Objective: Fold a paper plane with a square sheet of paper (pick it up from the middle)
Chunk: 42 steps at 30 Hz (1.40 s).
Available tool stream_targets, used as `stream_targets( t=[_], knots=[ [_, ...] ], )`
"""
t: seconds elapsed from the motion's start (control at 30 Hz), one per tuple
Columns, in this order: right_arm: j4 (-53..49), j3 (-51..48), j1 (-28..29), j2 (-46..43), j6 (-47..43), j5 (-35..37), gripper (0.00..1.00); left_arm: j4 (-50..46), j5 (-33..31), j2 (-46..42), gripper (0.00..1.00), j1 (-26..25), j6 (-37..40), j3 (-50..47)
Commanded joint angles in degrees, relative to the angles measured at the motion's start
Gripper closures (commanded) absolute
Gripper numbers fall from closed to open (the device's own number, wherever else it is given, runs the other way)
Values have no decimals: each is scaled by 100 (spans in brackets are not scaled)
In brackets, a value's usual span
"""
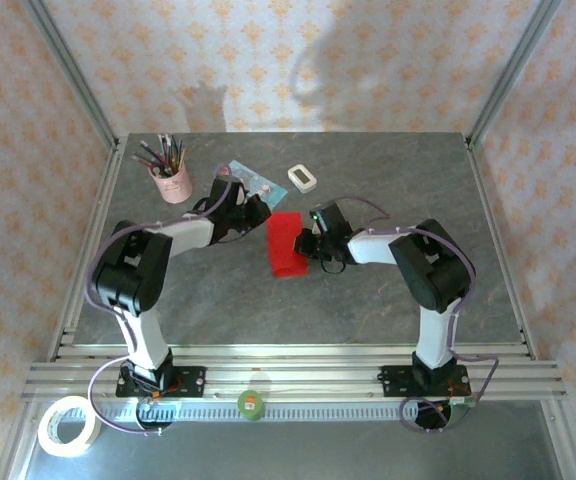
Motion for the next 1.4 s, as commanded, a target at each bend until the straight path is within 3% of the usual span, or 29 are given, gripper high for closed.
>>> stream_targets(
  t=[0.0,0.23,0.9,1.13,1.37],
  knots=[
    [-1984,-778,-192,783,298,1285,100,357,-186,-296,100,-389,-715,-727],
    [-1551,-941,-194,528,938,1026,100,1373,-265,-679,100,-792,-1918,-1875],
    [-1472,-938,-191,528,1133,1110,100,890,-632,314,100,-786,-1974,-864],
    [-1633,-935,-194,578,1092,1352,100,955,-1069,146,100,-706,-2216,-1594],
    [-1722,-948,-188,674,1017,1508,100,948,-1011,-286,100,-228,-2078,-2162]
  ],
)
